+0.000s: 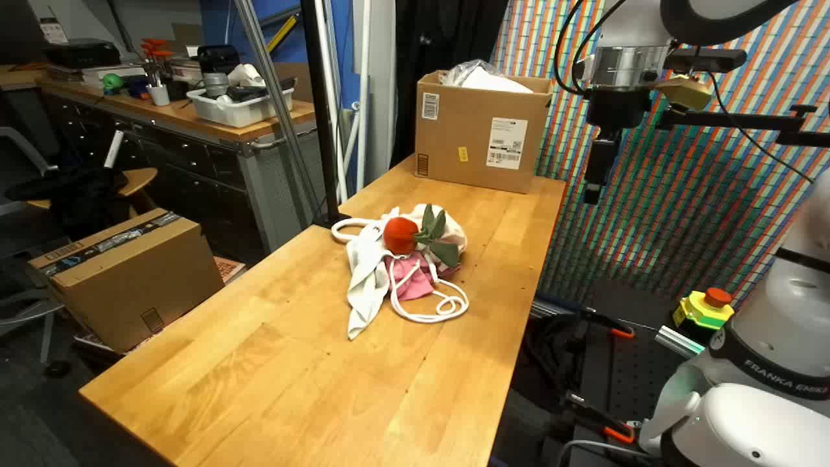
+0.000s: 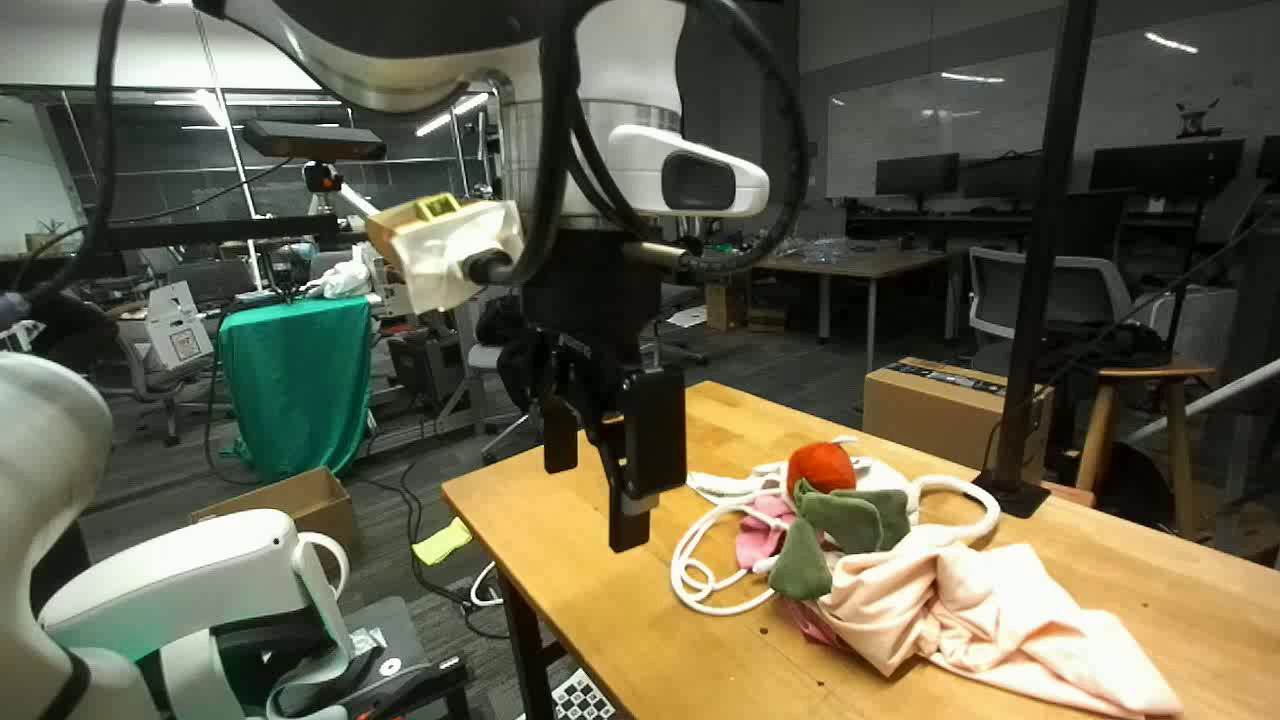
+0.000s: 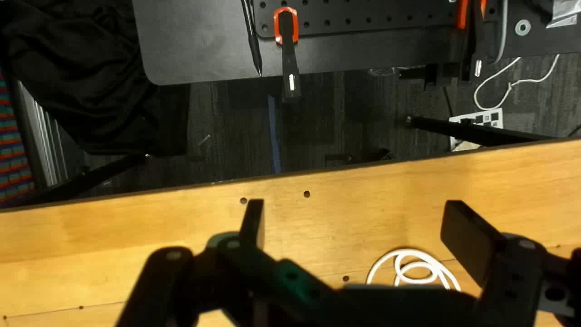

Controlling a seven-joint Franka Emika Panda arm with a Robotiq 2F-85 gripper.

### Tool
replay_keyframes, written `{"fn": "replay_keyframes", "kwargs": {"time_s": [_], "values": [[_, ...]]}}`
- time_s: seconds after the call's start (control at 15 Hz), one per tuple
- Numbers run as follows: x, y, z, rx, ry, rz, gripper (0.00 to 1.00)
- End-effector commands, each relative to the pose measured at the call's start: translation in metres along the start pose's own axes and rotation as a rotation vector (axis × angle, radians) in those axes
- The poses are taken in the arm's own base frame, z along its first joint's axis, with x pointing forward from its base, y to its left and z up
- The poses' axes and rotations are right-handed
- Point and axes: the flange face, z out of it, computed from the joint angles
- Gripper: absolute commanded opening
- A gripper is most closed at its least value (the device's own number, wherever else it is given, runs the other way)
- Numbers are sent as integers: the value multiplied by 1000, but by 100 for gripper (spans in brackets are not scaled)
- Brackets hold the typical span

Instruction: Separate the items on the table

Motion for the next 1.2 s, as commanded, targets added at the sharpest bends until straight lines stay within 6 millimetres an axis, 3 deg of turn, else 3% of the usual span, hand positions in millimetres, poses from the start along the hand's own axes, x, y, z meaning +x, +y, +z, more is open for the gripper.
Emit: {"fn": "replay_keyframes", "kwargs": {"time_s": [0.0,0.2,0.47,0.87,1.13], "values": [[0,0,-2,0,3,0,100],[3,-2,-2,-9,6,-2,100],[27,-29,-5,-58,-5,-80,100],[101,-80,-20,-138,46,-257,100],[158,-98,-25,-163,111,-321,100]]}}
